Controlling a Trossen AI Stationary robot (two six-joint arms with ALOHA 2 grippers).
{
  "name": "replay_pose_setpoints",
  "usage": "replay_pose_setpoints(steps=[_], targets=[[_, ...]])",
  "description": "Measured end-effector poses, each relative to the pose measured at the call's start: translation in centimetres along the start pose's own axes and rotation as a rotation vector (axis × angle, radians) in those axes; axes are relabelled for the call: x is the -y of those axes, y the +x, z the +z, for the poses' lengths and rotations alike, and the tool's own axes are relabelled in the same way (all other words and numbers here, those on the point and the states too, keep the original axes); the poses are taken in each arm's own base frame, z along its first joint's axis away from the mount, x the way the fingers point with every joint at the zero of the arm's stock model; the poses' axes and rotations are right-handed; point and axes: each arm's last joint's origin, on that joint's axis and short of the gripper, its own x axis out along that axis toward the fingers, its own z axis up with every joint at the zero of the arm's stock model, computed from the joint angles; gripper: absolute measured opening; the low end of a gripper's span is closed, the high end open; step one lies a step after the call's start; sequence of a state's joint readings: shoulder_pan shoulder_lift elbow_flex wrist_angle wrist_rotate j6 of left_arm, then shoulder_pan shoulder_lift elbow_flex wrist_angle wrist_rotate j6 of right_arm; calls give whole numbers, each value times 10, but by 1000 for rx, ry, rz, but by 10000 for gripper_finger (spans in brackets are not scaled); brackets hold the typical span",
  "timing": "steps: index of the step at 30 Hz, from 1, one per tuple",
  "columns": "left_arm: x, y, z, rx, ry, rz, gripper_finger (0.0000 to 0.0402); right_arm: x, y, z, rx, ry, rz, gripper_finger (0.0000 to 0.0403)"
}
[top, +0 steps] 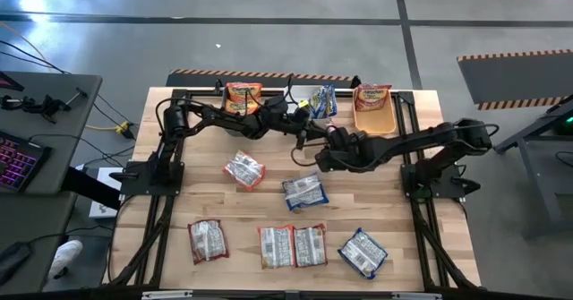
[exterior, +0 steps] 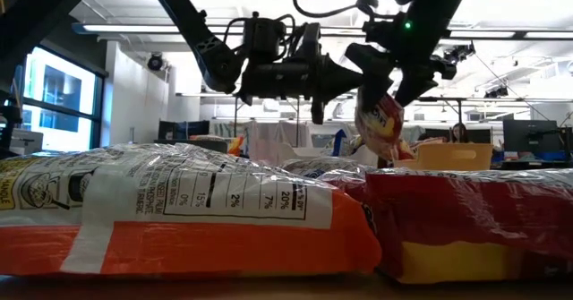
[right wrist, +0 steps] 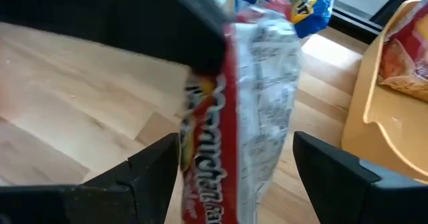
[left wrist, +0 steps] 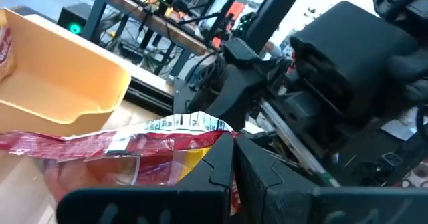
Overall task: Sort Maruchan noodles
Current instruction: Put the right red noodle pack into the yellow bin
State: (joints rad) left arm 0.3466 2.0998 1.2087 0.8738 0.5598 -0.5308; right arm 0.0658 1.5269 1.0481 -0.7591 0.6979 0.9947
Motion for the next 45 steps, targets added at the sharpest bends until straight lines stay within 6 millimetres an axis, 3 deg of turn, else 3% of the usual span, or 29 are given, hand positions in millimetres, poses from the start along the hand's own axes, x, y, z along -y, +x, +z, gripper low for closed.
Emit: replay_pose_setpoints(steps=[7,21,28,32,39,45], targets=[[0,0,0,-5,-13,-11,0,8,5,2,-37,-13,-46,257],[2,0,1,-13,-25,-47,0,11,8,6,-5,-132,-82,109],[0,-2,2,-19,-20,-65,5,11,8,6,-15,-212,-77,90],[-12,-11,8,-38,30,-86,28,14,7,9,-48,-247,-50,88],[-36,-43,36,-32,113,-106,90,31,-8,40,-98,-369,-107,87],[-35,-57,52,-52,272,-88,92,59,-11,82,-235,-587,-115,87]])
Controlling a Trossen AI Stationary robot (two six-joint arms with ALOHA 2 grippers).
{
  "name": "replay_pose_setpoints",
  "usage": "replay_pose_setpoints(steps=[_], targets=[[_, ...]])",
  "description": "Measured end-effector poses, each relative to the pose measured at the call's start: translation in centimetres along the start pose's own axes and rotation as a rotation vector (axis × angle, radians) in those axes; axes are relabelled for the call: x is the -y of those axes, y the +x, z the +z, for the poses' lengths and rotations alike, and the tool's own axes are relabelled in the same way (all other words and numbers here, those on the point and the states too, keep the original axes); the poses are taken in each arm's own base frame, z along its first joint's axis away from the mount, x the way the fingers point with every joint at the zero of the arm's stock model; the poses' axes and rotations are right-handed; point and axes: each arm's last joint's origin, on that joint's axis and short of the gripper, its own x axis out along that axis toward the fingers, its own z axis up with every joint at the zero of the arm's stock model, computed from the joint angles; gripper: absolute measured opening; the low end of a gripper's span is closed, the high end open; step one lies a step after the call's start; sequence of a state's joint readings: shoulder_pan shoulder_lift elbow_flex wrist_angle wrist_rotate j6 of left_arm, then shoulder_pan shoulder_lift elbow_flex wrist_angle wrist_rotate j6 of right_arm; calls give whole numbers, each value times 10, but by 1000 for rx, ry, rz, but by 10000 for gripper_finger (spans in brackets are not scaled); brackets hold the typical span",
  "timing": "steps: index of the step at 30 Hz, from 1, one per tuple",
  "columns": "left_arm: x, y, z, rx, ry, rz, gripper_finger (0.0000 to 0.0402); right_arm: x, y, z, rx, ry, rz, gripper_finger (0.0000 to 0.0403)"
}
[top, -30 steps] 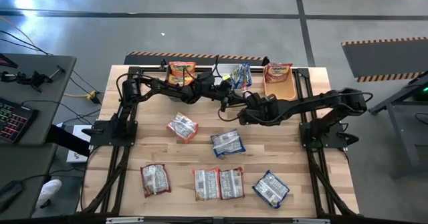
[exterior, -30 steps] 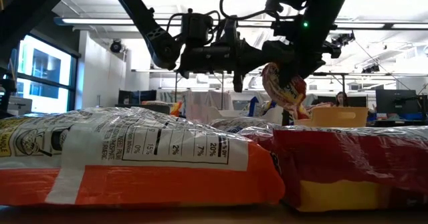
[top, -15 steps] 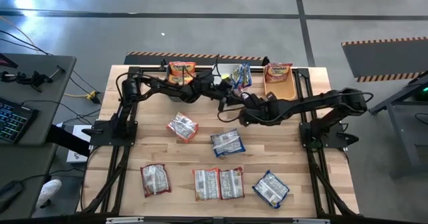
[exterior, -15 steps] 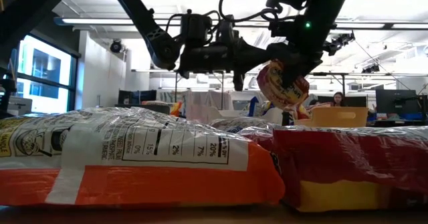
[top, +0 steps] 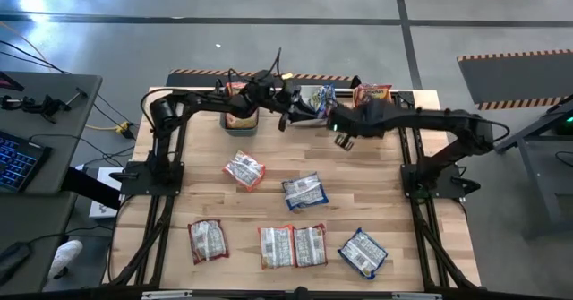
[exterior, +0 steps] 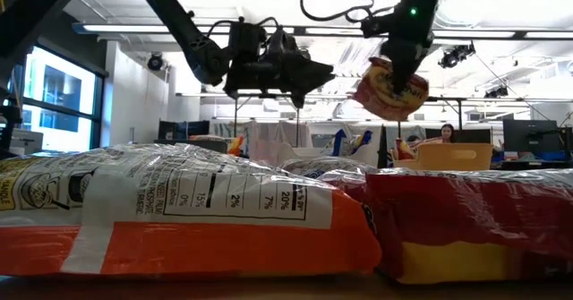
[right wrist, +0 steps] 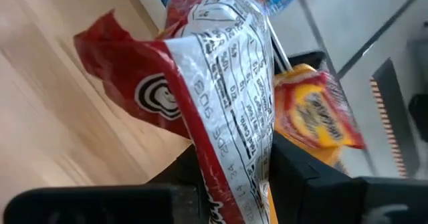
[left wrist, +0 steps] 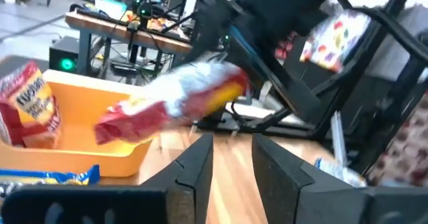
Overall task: Sort Maruchan noodles
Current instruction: Put the right red noodle pack into the yellow bin
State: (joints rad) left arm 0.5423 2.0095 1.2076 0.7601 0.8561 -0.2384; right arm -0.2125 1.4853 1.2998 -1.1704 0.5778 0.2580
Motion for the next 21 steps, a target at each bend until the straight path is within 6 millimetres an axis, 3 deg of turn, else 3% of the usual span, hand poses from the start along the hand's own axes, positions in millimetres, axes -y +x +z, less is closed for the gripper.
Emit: replay_pose_setpoints(steps=[8,12,16,21], targets=[[9,1,2,-48,160,60,42,82,11,12,-111,-229,138,87],[13,-8,-14,-4,218,175,12,115,26,4,-151,-311,218,87],[25,-24,-17,84,274,227,2,136,44,-7,-217,-344,272,87],[40,-40,-14,105,335,294,3,148,67,-9,-276,-366,297,86]])
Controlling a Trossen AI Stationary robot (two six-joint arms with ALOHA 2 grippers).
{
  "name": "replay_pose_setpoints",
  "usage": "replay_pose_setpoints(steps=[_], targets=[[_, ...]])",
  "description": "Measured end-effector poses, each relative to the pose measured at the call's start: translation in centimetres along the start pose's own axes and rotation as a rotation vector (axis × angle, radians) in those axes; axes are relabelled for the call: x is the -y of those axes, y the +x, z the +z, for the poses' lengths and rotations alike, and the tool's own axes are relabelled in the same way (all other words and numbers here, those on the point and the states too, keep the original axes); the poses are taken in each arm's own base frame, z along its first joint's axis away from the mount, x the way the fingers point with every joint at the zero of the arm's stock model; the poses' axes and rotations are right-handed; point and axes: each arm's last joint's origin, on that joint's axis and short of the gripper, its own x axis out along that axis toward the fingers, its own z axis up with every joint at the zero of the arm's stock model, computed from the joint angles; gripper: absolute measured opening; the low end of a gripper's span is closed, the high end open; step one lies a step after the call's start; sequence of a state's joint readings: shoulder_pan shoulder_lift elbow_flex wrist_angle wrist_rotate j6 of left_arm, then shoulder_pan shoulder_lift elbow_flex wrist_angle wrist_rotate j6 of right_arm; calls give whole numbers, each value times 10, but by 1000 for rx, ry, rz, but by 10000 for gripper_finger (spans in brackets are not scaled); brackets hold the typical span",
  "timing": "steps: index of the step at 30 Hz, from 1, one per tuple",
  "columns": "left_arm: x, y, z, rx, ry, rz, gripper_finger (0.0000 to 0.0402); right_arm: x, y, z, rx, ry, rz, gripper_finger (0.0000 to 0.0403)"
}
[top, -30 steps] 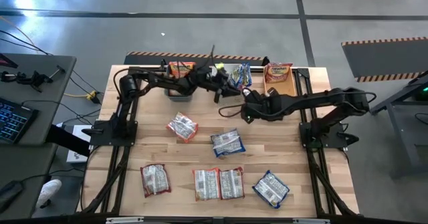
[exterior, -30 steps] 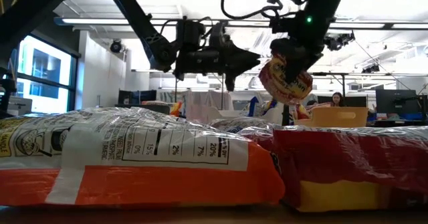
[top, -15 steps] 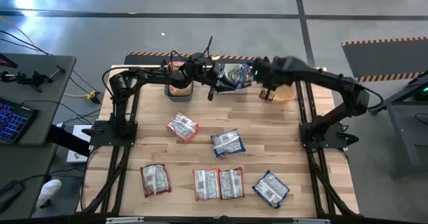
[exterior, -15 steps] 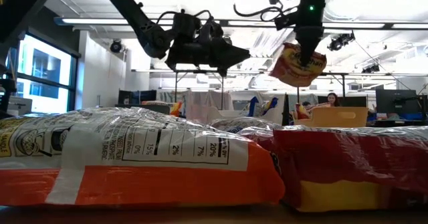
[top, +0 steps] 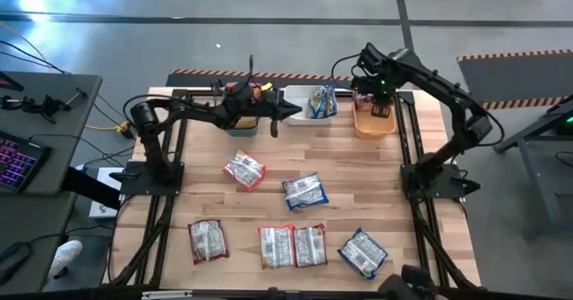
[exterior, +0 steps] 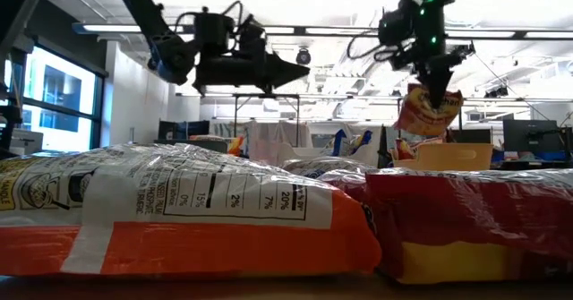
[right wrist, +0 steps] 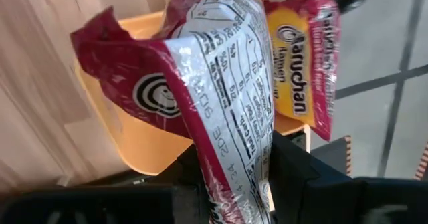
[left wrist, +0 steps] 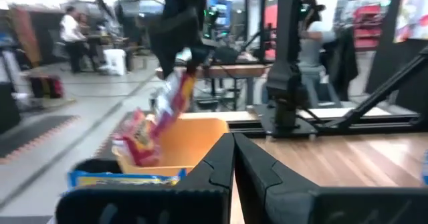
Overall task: Sort Maruchan noodles
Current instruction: Put the right red noodle pack into the yellow bin
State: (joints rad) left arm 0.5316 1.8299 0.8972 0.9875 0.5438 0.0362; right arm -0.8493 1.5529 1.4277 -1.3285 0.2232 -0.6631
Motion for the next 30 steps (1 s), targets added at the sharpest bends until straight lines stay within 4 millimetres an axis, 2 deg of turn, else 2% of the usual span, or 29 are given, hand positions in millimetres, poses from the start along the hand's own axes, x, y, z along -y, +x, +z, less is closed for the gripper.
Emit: replay_pose_setpoints(steps=[7,10,26,30], targets=[[9,-17,10,12,54,28,3,14,38,10,-106,-39,95,87],[11,-20,10,9,75,42,3,16,46,13,-127,-42,111,87],[10,-22,6,-9,44,57,3,15,50,12,-135,-40,170,87],[10,-22,6,-11,43,57,3,17,60,15,-162,-41,197,87]])
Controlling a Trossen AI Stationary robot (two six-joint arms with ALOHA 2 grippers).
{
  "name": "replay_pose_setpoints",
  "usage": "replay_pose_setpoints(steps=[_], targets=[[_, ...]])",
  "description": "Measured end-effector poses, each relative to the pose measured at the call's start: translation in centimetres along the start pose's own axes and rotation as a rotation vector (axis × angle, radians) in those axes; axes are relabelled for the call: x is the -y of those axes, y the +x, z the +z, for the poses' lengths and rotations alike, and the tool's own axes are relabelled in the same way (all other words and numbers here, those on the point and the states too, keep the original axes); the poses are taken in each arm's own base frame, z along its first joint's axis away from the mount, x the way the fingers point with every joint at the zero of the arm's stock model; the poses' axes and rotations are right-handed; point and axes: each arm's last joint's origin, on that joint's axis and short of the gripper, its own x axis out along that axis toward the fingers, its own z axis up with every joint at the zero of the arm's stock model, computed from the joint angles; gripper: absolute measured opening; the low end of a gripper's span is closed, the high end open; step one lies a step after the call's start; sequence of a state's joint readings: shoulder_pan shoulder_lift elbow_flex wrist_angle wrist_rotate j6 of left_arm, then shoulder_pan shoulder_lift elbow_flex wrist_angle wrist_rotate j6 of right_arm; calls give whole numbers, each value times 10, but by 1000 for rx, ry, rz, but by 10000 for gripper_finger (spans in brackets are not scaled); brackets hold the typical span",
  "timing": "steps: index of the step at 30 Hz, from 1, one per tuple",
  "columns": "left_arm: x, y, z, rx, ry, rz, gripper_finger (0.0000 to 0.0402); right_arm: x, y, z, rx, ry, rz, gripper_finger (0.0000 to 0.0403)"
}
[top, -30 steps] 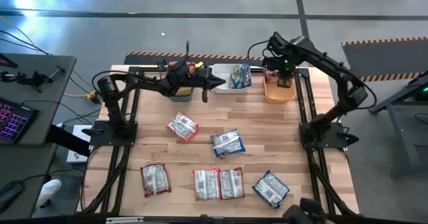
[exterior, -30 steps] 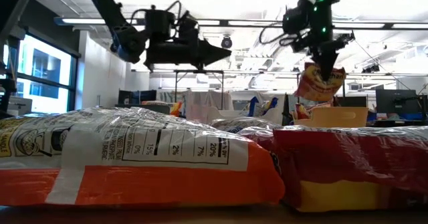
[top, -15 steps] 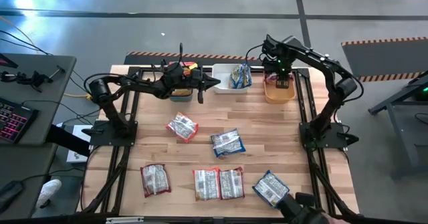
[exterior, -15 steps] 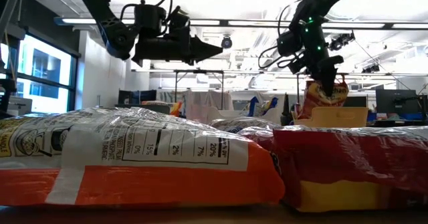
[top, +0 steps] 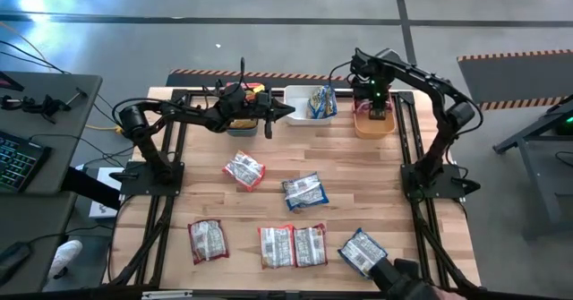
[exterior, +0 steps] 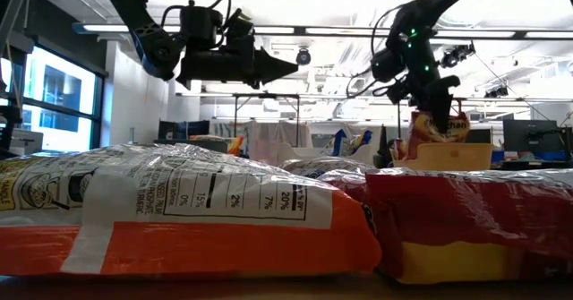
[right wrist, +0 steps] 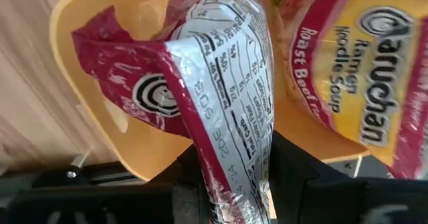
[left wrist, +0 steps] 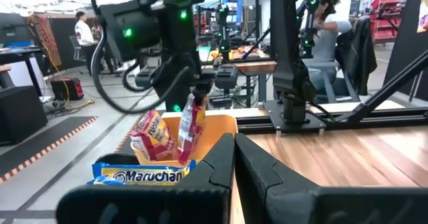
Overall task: Sort Maruchan noodles
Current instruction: Put the right red noodle pack into the yellow bin
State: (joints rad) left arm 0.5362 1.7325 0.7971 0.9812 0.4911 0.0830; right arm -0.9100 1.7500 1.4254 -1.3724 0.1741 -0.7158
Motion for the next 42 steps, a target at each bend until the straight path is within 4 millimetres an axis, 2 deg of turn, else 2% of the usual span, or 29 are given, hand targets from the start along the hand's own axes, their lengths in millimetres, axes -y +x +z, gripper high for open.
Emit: replay_pose_setpoints(steps=[8,21,25,28,34,42], targets=[[0,0,-1,-11,-6,-1,3,12,20,8,-77,-7,-10,87],[0,0,-1,-10,-6,-1,3,13,21,10,-33,-26,23,87],[0,0,-1,-10,-6,-1,3,16,31,15,-60,-42,32,87],[0,0,-1,-10,-6,-1,3,20,36,19,-107,-42,-33,90],[0,0,-1,-10,-6,-2,3,22,33,24,-139,-10,-140,132],[0,0,-1,-11,-7,-2,3,34,7,28,-68,44,-228,196]])
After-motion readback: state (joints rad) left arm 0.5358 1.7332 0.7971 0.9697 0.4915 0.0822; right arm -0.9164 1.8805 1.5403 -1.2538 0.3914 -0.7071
